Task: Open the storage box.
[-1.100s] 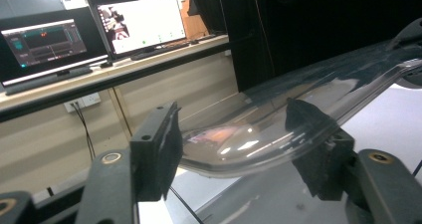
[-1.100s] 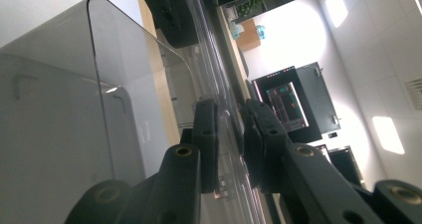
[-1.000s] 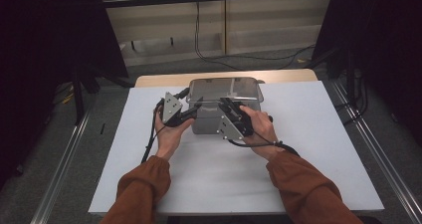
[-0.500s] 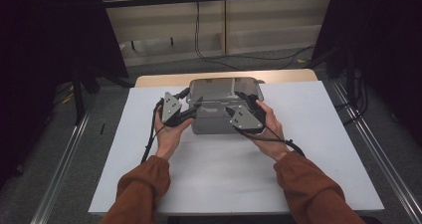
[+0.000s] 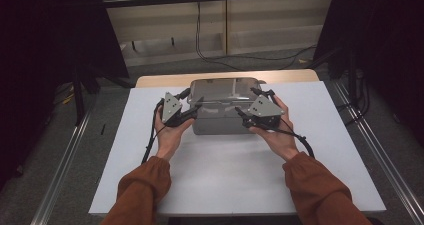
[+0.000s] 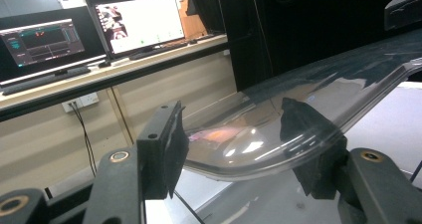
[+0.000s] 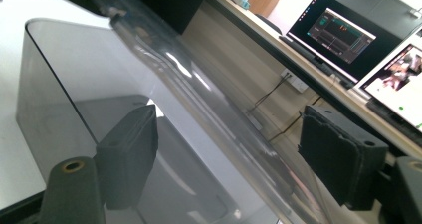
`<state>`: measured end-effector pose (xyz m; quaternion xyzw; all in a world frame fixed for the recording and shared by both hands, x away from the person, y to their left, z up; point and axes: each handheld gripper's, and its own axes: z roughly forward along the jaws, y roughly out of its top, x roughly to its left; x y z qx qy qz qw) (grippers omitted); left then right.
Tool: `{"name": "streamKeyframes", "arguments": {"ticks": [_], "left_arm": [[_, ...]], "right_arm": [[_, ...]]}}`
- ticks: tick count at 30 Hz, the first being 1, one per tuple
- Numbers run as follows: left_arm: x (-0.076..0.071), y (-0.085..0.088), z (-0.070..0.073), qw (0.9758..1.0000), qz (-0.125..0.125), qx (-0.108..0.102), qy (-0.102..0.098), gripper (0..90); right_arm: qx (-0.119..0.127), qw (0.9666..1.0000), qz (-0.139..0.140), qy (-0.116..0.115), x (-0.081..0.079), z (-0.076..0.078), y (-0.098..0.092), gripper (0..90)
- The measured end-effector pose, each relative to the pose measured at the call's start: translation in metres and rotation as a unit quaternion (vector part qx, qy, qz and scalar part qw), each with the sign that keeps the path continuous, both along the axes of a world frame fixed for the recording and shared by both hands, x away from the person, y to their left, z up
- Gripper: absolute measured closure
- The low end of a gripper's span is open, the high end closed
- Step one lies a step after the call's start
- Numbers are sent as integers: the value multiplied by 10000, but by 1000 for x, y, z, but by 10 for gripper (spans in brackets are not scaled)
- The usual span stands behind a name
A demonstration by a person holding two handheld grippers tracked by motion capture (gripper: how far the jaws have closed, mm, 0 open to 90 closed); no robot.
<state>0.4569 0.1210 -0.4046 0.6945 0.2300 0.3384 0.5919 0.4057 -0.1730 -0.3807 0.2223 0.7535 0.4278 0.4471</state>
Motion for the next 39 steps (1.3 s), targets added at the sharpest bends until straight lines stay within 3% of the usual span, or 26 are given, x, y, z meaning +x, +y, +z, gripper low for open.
{"name": "streamKeyframes", "arguments": {"ticks": [5, 13, 18, 24, 39], "left_arm": [[0, 1, 1, 10000, 2, 36, 14, 434], [0, 1, 1, 10000, 12, 20, 19, 434], [1, 1, 1, 10000, 14, 20, 17, 434], [1, 2, 2, 10000, -6, 9, 39, 435], [5, 4, 7, 9999, -39, -98, 67, 447]], "right_arm": [[513, 9985, 7, 211, 0, 0, -12, 210], [717, 9967, -49, 380, 7, -4, -29, 88], [900, 9948, -100, 467, 15, -7, -38, 140], [1054, 9931, -46, 521, 22, -9, -44, 270], [1254, 9916, 65, 315, 32, -8, -51, 519]]}}
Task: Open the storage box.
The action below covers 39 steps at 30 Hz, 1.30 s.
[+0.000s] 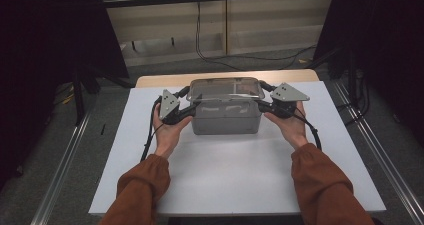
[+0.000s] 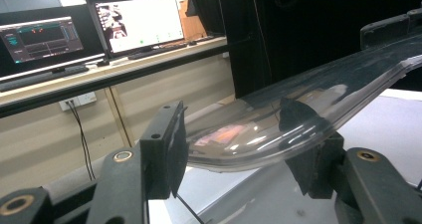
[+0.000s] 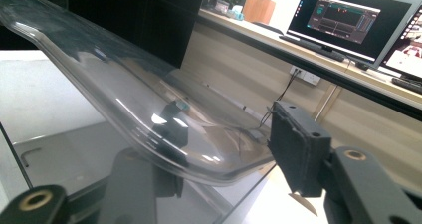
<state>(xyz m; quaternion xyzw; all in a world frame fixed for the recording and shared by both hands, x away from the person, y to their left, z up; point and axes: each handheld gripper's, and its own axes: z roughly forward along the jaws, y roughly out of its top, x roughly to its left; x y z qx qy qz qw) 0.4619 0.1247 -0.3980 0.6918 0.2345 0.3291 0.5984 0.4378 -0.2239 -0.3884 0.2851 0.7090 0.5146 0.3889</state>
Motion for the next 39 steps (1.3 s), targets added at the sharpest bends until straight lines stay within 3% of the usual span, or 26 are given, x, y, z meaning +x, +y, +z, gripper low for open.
{"name": "streamKeyframes", "arguments": {"ticks": [6, 14, 22, 30, 39], "left_arm": [[3, 0, 4, 9999, 1, -94, 47, 452], [9, 1, 5, 9996, -5, -231, 134, 428], [16, 4, 8, 9998, 88, -171, 110, 429], [27, 2, 9, 9999, 91, -21, 64, 492], [36, 0, 6, 9999, 128, 1, 110, 550]], "right_arm": [[231, 9997, 84, 2, 3, 0, -1, 558], [297, 9995, 114, -33, 5, 2, -3, 570], [382, 9991, 151, -45, 9, 6, -3, 579], [458, 9988, 166, -67, 12, 8, -4, 583], [524, 9984, 182, -64, 14, 9, -5, 588]]}}
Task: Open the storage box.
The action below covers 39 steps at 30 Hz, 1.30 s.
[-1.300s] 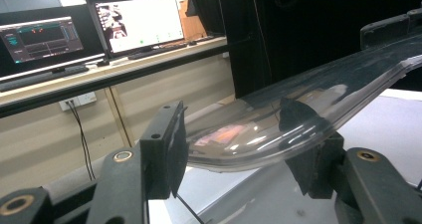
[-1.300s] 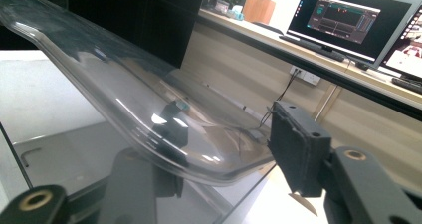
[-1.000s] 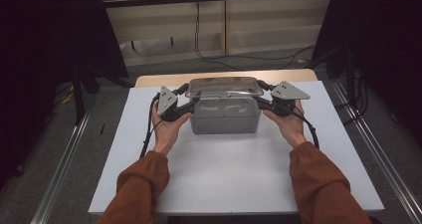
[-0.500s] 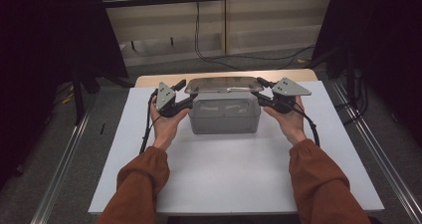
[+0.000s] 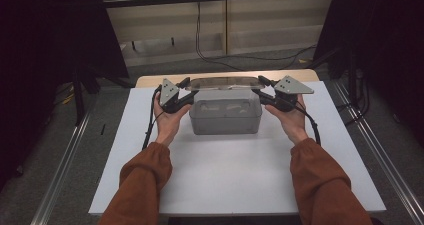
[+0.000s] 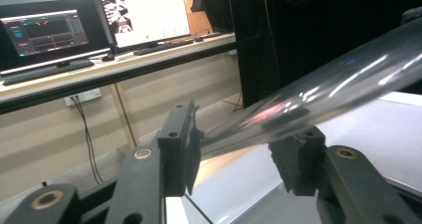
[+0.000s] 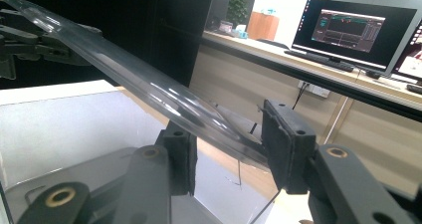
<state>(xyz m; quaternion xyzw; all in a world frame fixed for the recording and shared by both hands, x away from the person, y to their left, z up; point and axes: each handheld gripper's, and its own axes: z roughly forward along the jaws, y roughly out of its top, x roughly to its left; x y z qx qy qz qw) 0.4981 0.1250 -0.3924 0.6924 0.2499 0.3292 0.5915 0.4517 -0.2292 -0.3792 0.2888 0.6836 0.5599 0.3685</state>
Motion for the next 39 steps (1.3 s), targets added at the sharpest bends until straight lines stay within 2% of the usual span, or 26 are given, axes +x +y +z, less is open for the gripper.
{"name": "streamKeyframes", "arguments": {"ticks": [5, 8, 10, 13, 15, 18, 26, 30, 39], "left_arm": [[6, 4, 0, 9999, 69, -76, 42, 554], [9, 5, 3, 10000, 54, -50, 31, 550], [12, 6, 4, 9999, 62, -124, 58, 542], [14, 3, 4, 10000, 36, -15, 10, 548], [15, 2, 4, 10000, 19, -18, 24, 562], [16, 0, 4, 10000, 16, -6, 37, 599], [18, 0, 8, 9999, 35, 12, 126, 629], [19, 0, 8, 9998, 64, -58, 155, 634], [23, 1, 10, 9998, 59, -69, 150, 649]], "right_arm": [[19, 10000, -19, -17, 3, 4, 0, 597], [37, 10000, -21, -30, 5, 6, -1, 606], [52, 10000, -34, -39, 6, 7, -1, 618], [89, 9998, -136, -123, 7, 7, -1, 626], [98, 9998, -133, -136, 7, 7, -1, 627], [128, 9998, -127, -128, 8, 6, -3, 639], [295, 9993, -212, -101, 14, 4, -6, 650], [283, 9994, -206, -51, 20, 5, -8, 651], [328, 9991, -261, 11, 30, 2, -9, 620]]}}
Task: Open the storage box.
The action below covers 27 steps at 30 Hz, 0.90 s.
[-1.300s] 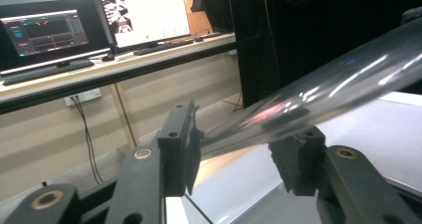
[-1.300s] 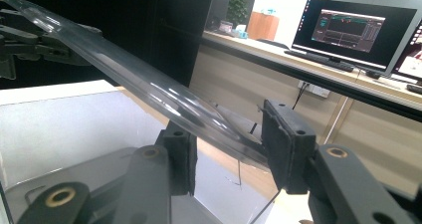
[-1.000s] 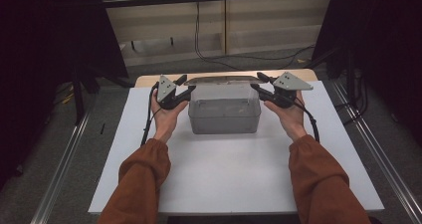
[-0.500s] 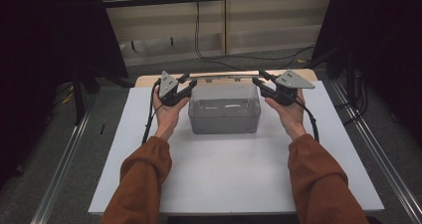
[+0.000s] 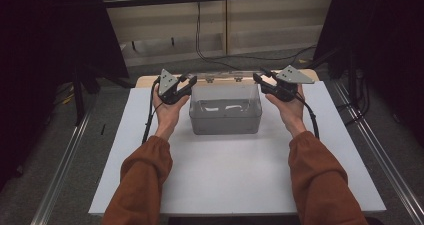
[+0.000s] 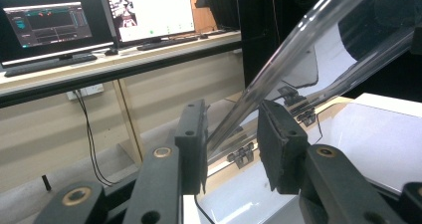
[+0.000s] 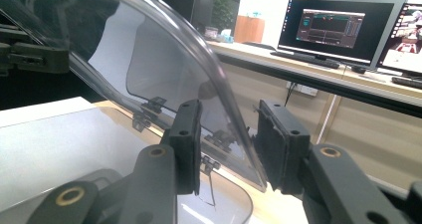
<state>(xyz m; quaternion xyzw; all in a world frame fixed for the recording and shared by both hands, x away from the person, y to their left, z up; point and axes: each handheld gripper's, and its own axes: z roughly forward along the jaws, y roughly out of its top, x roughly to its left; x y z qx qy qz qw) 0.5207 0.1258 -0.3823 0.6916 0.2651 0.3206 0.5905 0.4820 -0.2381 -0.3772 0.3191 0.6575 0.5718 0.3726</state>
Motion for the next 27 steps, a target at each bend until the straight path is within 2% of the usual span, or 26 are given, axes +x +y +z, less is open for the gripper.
{"name": "streamKeyframes", "arguments": {"ticks": [13, 18, 25, 27], "left_arm": [[7, 1, 1, 10000, 25, 7, 7, 683], [12, 0, 1, 10000, 57, -15, 55, 691], [15, 0, 1, 9999, 88, -48, 82, 698], [17, 0, 0, 9999, 89, 14, 91, 701]], "right_arm": [[-56, 9998, 128, 122, 16, -3, -4, 633], [156, 9996, 110, 202, 22, -8, -9, 632], [113, 9994, 185, 282, 32, -10, -6, 654], [147, 9993, 181, 296, 34, -13, -5, 659]]}}
